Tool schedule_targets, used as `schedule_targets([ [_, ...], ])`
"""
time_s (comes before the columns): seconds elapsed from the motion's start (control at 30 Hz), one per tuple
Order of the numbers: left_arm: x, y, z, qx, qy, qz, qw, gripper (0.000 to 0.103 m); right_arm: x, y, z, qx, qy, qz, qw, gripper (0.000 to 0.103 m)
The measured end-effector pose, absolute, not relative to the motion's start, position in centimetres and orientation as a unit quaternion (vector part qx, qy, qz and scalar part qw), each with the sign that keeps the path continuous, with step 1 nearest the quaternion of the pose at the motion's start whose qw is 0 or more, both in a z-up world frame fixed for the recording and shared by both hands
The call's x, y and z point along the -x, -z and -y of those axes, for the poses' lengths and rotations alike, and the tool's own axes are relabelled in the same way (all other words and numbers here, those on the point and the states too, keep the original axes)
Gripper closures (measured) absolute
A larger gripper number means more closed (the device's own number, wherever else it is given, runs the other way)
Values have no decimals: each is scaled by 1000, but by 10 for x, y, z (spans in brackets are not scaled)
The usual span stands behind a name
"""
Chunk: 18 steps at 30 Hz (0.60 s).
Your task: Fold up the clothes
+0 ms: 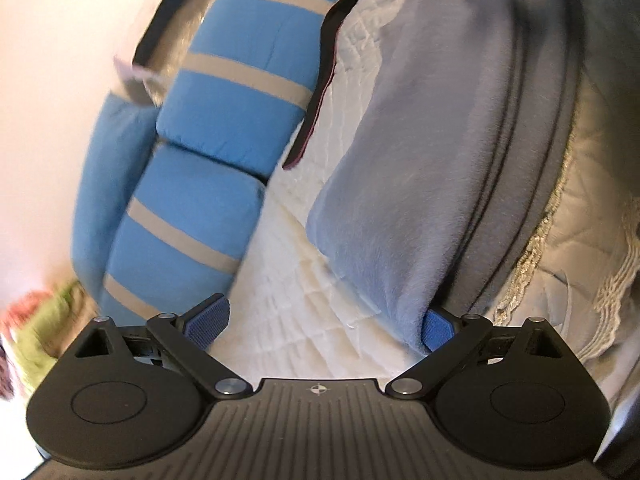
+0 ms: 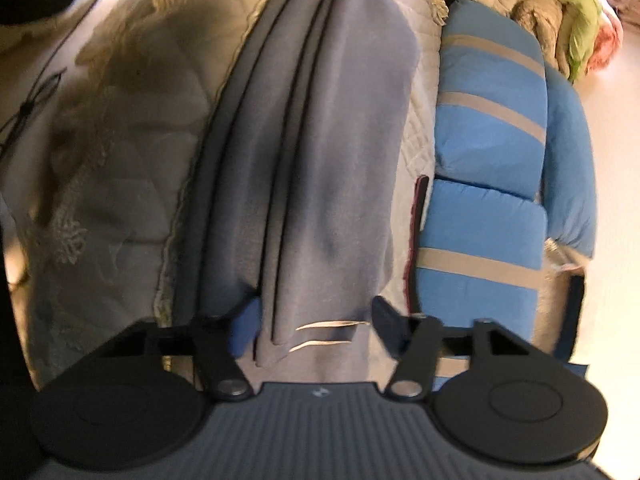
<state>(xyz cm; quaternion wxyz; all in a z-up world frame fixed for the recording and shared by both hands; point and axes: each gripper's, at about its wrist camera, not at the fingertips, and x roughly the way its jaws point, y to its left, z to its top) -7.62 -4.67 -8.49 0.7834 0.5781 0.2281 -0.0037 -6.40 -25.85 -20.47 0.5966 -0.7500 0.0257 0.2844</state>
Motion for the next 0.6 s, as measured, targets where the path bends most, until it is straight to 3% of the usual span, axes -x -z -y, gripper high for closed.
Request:
schedule_targets([
  [0.07,79,90,53,-600,4,-213,771,5,64,208,256,756,-276,-26,593,48],
  [0.13,79,97,59,-625,8,-197,755,5,62,210,253,759,-268,-28,593,62],
  [0.17,80,101,62,-640,11,-188,745,5,61,210,252,759,-265,-29,593,74],
  [0.2,81,105,65,-656,15,-179,733,5,60,209,252,758,-265,-29,595,78],
  [0.33,83,121,75,-705,42,-160,689,9,59,207,250,754,-265,-29,600,81],
  [0.4,82,124,75,-717,59,-174,673,67,58,205,249,752,-265,-30,602,81],
  [0.5,78,119,69,-700,63,-193,685,89,59,205,248,751,-267,-29,604,82],
  [0.6,75,113,61,-677,63,-211,703,95,63,206,247,750,-271,-28,603,84],
])
